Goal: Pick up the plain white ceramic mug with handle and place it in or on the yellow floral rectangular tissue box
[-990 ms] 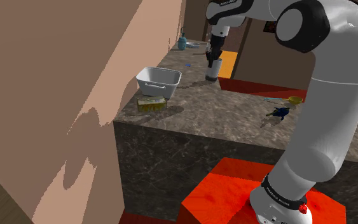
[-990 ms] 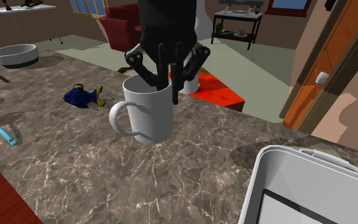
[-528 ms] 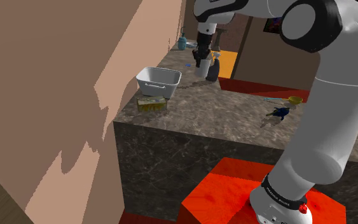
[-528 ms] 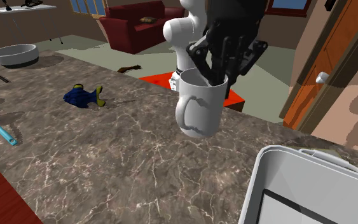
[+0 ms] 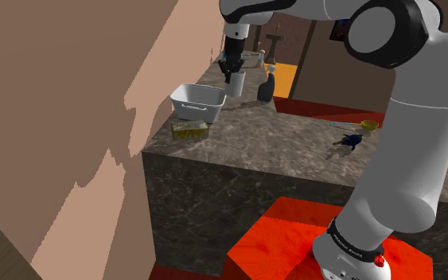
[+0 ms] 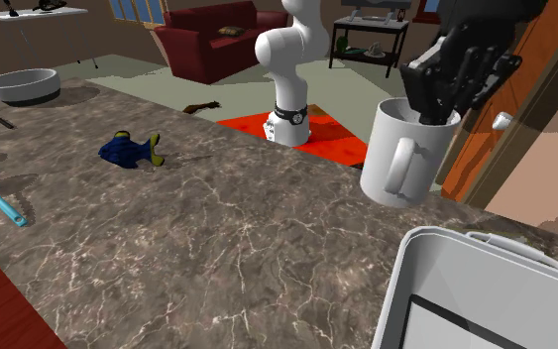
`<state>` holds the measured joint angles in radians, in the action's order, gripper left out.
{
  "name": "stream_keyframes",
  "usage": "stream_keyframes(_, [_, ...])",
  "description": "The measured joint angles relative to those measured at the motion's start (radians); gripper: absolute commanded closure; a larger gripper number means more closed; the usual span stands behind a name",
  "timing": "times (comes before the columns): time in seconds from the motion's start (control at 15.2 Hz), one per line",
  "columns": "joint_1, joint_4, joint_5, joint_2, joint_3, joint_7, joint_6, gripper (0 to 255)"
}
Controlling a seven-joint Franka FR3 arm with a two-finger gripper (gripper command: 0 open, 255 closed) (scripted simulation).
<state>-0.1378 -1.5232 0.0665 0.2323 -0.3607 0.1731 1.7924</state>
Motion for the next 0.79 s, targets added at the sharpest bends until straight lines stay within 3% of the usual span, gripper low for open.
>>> stream_keyframes(0.33, [-0.060,0.059,-0.002,0.038,0.037,-0.101,-0.021,255])
stream_keyframes(0.79, [-0.125,0.283,0.015,0.180,0.085,-0.230,-0.107,255])
